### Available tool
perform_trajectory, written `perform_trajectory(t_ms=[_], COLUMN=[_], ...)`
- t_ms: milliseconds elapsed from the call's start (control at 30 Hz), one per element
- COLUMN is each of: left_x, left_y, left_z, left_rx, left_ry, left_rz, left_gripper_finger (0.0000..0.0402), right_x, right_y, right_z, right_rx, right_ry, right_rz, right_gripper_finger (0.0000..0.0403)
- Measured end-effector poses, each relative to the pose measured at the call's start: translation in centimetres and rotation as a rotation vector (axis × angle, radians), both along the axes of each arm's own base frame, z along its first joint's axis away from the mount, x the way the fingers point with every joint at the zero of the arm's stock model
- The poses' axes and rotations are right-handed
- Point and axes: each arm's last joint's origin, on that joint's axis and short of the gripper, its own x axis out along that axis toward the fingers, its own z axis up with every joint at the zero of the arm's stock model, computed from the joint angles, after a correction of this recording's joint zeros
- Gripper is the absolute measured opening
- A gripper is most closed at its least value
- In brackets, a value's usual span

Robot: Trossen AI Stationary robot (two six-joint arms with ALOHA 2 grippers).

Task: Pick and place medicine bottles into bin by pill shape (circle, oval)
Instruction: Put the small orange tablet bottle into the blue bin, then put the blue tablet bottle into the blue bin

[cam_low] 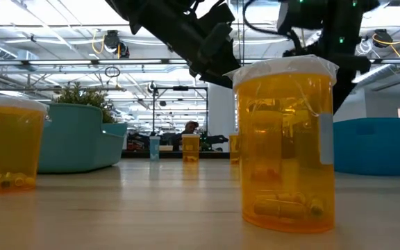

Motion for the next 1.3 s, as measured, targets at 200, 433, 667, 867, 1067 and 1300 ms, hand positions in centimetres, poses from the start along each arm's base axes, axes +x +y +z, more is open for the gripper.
perform_trajectory(t_ms=[200,433,667,867,1067,1300], left_x=[0.0,0.0,0.0,0.0,0.0,0.0], left_y=[0.0,0.0,0.0,0.0,0.0,0.0], left_z=[0.0,0.0,0.0,0.0,0.0,0.0], left_rx=[-0.001,0.010,0.009,0.009,0.009,0.008], left_ry=[0.000,0.002,0.003,0.003,0.003,0.003], left_rz=[0.000,-0.007,-0.007,-0.007,-0.008,-0.007], left_gripper_finger=[0.0289,0.0289,0.0289,0.0289,0.0289,0.0289], right_x=[-0.6,-0.7,-0.7,-0.8,-0.9,-1.6], right_y=[-0.8,-1.0,-1.0,-1.0,-1.0,-0.7], right_z=[-1.6,-2.7,-2.8,-3.0,-2.7,-1.2], right_rx=[0.014,0.004,0.001,0.006,0.001,0.003], right_ry=[0.020,-0.009,-0.018,-0.003,-0.022,-0.097], right_rz=[-0.016,0.013,0.014,0.017,0.016,0.000], right_gripper_finger=[0.0125,0.0125,0.0128,0.0151,0.0202,0.0249])
